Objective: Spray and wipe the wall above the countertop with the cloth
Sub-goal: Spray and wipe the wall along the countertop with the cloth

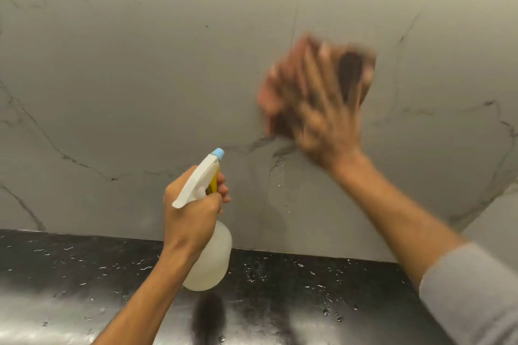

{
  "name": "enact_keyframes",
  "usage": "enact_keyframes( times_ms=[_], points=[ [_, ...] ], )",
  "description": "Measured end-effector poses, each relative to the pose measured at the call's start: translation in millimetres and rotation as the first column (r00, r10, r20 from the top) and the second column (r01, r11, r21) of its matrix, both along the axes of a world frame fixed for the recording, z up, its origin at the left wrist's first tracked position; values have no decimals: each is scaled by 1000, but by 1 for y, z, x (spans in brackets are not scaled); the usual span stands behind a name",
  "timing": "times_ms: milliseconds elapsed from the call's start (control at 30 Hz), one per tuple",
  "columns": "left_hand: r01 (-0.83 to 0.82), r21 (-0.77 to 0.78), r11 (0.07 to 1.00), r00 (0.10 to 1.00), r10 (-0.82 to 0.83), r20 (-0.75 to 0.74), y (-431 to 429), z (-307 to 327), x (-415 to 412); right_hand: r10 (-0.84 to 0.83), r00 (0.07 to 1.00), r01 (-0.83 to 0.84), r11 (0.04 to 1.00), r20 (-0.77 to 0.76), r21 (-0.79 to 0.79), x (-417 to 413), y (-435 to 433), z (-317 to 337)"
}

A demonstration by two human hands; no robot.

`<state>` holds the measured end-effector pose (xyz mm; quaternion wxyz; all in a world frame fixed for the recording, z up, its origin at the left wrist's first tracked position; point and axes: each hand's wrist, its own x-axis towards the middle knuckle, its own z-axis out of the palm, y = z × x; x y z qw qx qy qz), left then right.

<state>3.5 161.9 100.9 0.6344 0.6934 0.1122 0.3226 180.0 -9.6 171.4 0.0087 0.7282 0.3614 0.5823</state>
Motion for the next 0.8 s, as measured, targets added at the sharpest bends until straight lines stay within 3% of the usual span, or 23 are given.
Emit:
enact_keyframes(
  times_ms=[100,167,267,367,467,533,633,733,800],
  points=[
    [-1,-6,1000,1000,1,16,2,4,-6,-167,984,142,943,-59,-302,-19,-53,-107],
    [9,-26,1000,1000,-9,27,8,5,-15,-198,979,173,937,-54,-302,-21,-95,-119],
    [18,-25,1000,1000,-17,16,19,7,-29,-142,985,139,989,-97,-42,-10,-112,-52],
    [14,-17,1000,1000,-14,13,17,9,-33,-103,994,106,938,-26,330,10,-66,52],
    [7,-13,1000,1000,-8,-11,7,13,-21,-144,986,93,898,86,429,17,-5,110],
    [12,-15,1000,1000,-12,-13,-6,11,-2,-49,990,9,956,131,292,21,16,81],
    [-18,-23,1000,1000,18,2,-3,13,6,126,989,-113,983,80,-145,-4,32,-35],
    [-18,-27,999,1000,18,3,-3,2,6,-53,997,16,834,-52,-552,-30,-29,-169],
    [12,-24,1000,1000,-13,-13,-6,-9,8,-76,997,75,810,23,-582,-29,-91,-204]
  ],
)
